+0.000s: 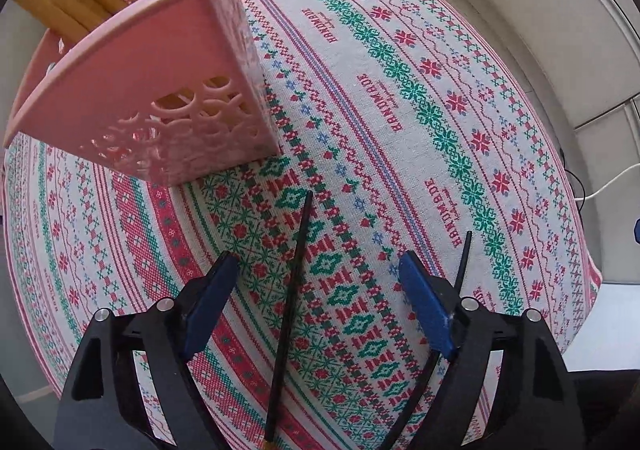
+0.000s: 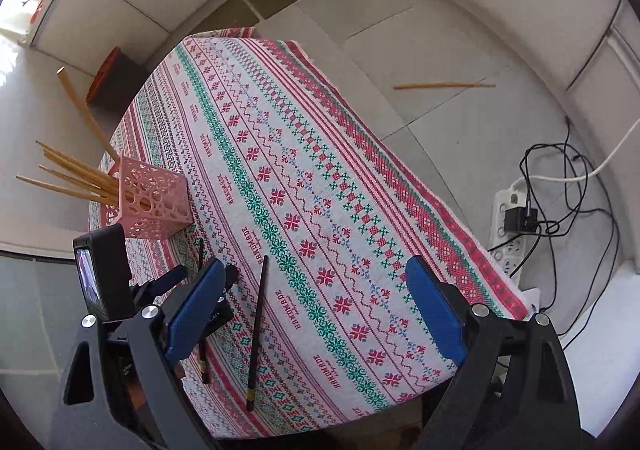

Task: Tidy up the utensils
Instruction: 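Grasp a black chopstick with the left tool, then grasp the other black chopstick with the right tool while the left tool lifts its own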

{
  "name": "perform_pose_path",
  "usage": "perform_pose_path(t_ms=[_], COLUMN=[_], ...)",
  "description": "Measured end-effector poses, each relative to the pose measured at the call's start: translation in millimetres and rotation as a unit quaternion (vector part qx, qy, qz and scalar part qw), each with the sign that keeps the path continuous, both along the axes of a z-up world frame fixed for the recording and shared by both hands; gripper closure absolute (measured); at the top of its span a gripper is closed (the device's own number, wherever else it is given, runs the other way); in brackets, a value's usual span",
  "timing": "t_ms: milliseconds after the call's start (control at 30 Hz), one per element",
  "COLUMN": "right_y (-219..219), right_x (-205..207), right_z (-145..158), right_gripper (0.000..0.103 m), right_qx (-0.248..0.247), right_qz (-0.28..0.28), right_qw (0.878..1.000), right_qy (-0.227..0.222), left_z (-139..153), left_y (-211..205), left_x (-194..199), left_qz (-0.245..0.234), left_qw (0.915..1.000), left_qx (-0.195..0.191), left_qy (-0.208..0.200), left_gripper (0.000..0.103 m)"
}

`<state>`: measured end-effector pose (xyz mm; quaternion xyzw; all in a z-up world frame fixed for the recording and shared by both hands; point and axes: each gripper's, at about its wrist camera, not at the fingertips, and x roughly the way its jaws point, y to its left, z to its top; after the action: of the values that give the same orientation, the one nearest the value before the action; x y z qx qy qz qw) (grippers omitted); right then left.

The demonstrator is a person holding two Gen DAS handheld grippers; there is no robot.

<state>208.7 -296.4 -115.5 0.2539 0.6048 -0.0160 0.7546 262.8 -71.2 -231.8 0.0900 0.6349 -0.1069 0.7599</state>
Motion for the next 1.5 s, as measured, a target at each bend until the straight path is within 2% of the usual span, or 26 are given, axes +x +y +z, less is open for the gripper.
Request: perform_pose_path(t_ms=[100, 133, 400, 567, 700, 767, 933, 1100, 1167, 1200, 1233, 1267, 1300, 1333, 1367, 1500], right_y=[2, 3, 7, 15, 27, 35, 65, 103, 119, 127, 134, 139, 143, 144, 143, 128], right_x=[0, 0, 2, 3, 4, 5, 11, 12, 11, 11, 11, 11, 11, 12, 12, 11], right_z=[-2, -3, -20, -29, -38, -42, -51, -72, -76, -74, -71, -69, -69, -68, -68, -61], right_gripper=[0.014, 0.014, 0.014, 0.014, 0.014, 0.014, 0.014, 0.014, 0.019, 0.026, 0.042, 0.053, 0.077, 0.087, 0.094, 0.098], right_qx=[-0.006, -0.008, -0.014, -0.02, -0.014, -0.009, -0.025, -0.046, -0.076, -0.099, -0.125, -0.139, -0.137, -0.13, -0.124, -0.09], right_qz=[0.005, 0.006, 0.015, 0.025, 0.034, 0.038, 0.056, 0.086, 0.094, 0.098, 0.106, 0.112, 0.118, 0.118, 0.116, 0.1], right_qw=[1.0, 1.0, 0.999, 0.999, 0.998, 0.997, 0.996, 0.991, 0.989, 0.988, 0.985, 0.983, 0.983, 0.984, 0.985, 0.99], right_qy=[0.003, 0.004, 0.03, 0.044, 0.057, 0.061, 0.066, 0.088, 0.081, 0.065, 0.053, 0.045, 0.042, 0.042, 0.042, 0.032], left_z=[4, 7, 11, 17, 26, 40, 85, 126, 138, 142, 146, 147, 149, 151, 154, 163], left_y=[-8, -14, -16, 2, 18, 25, 40, 52, 58, 59, 62, 62, 65, 67, 69, 74], left_x=[-4, -4, -22, -36, -46, -55, -81, -97, -97, -98, -99, -96, -97, -96, -95, -94], left_qz=[-0.023, -0.028, -0.057, -0.063, -0.057, -0.057, -0.05, -0.04, -0.034, -0.031, -0.029, -0.026, -0.023, -0.021, -0.019, -0.009], left_qw=[0.9997, 0.9996, 0.9979, 0.9975, 0.9976, 0.9971, 0.9934, 0.986, 0.9823, 0.9808, 0.9796, 0.9788, 0.978, 0.9772, 0.9766, 0.9743], left_qx=[0.001, 0.001, 0.0, 0.002, 0.004, -0.003, -0.015, -0.008, -0.003, -0.002, -0.002, -0.003, -0.004, -0.004, -0.004, -0.014], left_qy=[-0.009, -0.011, -0.031, -0.034, -0.039, -0.051, -0.102, -0.162, -0.184, -0.192, -0.199, -0.203, -0.207, -0.211, -0.214, -0.225], left_gripper=[0.051, 0.061, 0.076, 0.098, 0.1, 0.1, 0.1, 0.1, 0.1, 0.1, 0.1, 0.1, 0.1, 0.1, 0.1, 0.1])
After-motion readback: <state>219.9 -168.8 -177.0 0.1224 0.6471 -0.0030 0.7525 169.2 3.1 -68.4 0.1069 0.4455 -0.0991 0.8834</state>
